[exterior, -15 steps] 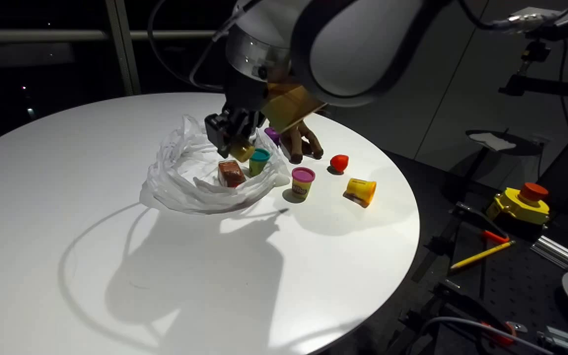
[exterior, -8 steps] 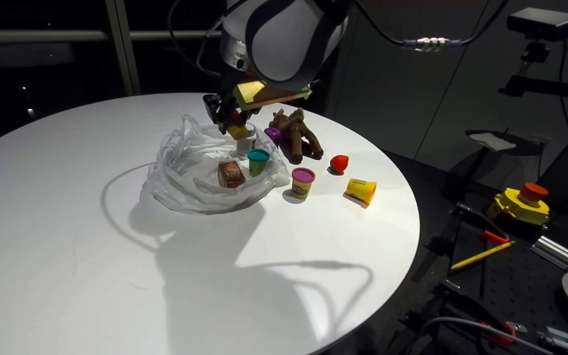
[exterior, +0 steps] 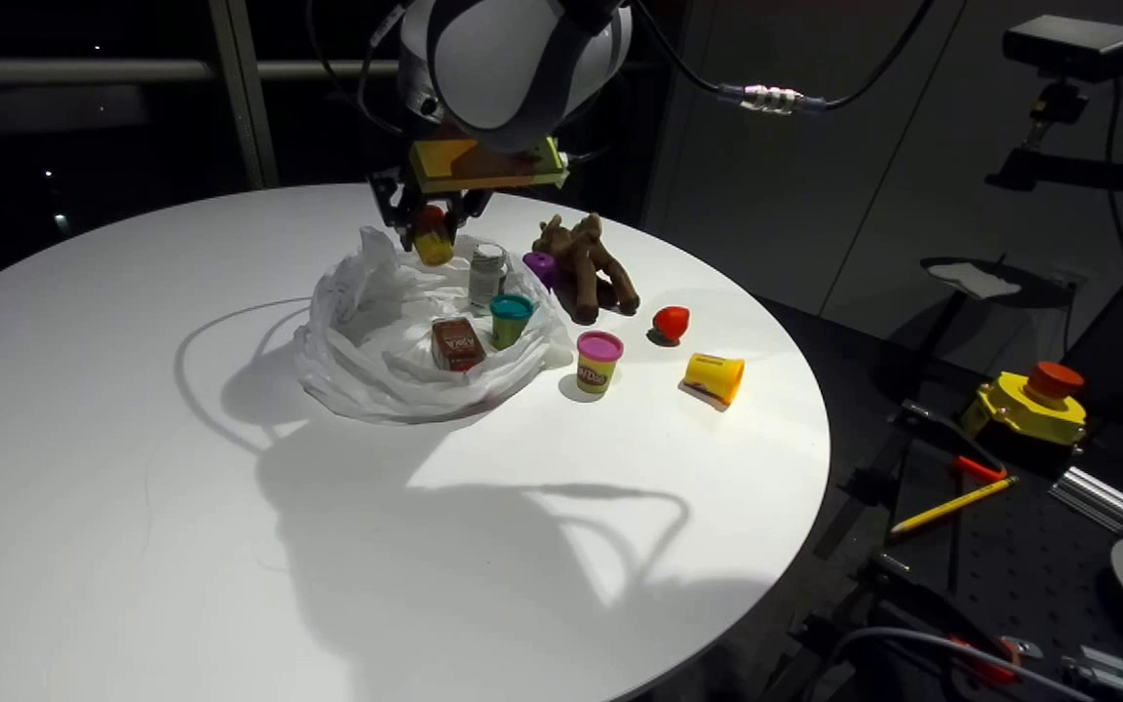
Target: Pick the bottles and objects on the table and put them in the plastic bag
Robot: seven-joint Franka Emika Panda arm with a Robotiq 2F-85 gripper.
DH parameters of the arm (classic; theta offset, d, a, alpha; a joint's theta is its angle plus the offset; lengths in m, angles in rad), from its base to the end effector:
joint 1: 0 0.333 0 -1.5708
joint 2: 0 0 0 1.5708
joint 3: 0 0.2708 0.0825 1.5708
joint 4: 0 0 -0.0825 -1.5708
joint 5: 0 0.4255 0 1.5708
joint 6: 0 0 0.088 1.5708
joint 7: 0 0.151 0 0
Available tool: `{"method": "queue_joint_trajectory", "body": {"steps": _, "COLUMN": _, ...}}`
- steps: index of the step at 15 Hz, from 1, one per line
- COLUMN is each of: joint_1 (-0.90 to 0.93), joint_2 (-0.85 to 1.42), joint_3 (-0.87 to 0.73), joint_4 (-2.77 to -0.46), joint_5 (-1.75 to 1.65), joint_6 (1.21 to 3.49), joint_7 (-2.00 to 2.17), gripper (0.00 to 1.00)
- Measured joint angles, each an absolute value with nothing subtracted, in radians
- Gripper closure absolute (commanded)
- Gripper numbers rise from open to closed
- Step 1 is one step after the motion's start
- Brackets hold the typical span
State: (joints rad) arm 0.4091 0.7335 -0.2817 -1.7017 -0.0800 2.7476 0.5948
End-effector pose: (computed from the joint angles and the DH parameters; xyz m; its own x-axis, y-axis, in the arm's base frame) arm 0.7103 0.1009 0.1100 0.8837 -0.2651 0.3857 -0.2976 -0.9543 0.0260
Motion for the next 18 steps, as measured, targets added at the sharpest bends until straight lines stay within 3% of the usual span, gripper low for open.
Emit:
{"method": "queue_joint_trajectory", "body": {"steps": 2, "joint_1": 0.4, "joint_2": 0.739, "joint_3": -0.268, "joint_4": -1.682, "joint_5": -0.08, "joint_6": 2.735, "joint_7": 0.605, "gripper": 0.03}}
{"method": "queue_joint_trajectory", "body": {"steps": 3, "joint_1": 0.397, "joint_2": 0.739, "joint_3": -0.264, "joint_4": -1.678, "joint_5": -0.08, "joint_6": 2.733, "joint_7": 0.609, "gripper": 0.0}}
{"method": "queue_joint_trajectory", "body": {"steps": 10, "joint_1": 0.397, "joint_2": 0.672, "joint_3": -0.261, "joint_4": -1.706, "joint_5": -0.082, "joint_6": 2.649, "joint_7": 0.659, "gripper": 0.0}}
{"method": "queue_joint_trajectory", "body": {"steps": 18, "joint_1": 0.372, "joint_2": 0.263, "joint_3": -0.209, "joint_4": -2.083, "joint_5": -0.17, "joint_6": 2.4, "joint_7": 0.741, "gripper": 0.0}}
